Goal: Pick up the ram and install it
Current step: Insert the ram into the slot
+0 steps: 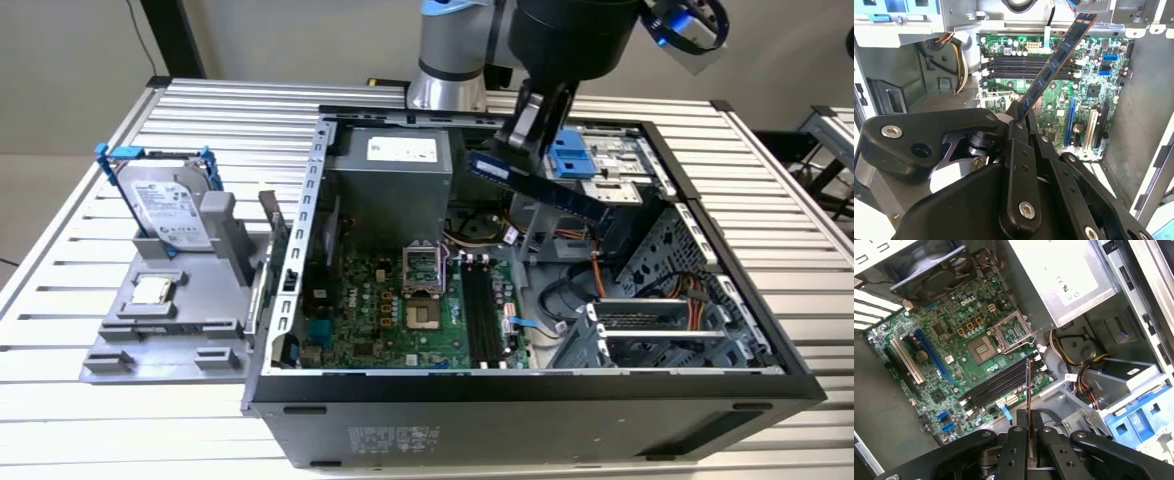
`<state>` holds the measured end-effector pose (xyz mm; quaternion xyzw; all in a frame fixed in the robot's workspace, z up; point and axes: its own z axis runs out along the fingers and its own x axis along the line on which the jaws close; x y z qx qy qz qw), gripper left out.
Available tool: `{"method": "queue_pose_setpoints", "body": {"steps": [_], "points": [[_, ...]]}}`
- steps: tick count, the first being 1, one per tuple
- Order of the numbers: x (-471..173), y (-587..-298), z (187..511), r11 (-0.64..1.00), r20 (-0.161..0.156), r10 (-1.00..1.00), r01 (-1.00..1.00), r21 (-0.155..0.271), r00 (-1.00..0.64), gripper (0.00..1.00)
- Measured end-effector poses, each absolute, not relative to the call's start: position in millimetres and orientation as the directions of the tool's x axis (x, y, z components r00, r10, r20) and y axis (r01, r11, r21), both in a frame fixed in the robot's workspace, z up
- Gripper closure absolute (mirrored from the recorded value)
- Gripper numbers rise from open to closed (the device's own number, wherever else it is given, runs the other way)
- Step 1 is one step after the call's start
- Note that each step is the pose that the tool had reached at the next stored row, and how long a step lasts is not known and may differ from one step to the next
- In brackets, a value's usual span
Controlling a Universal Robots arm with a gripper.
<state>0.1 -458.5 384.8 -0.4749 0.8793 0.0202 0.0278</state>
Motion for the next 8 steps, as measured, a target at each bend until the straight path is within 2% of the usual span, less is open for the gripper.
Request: {"method": "queue_pose_setpoints", "body": {"steps": [8], "points": [[0.1,-458.5,384.8,0.636,-0.068,-0.769,-0.771,0.009,-0.635,1.0]]}}
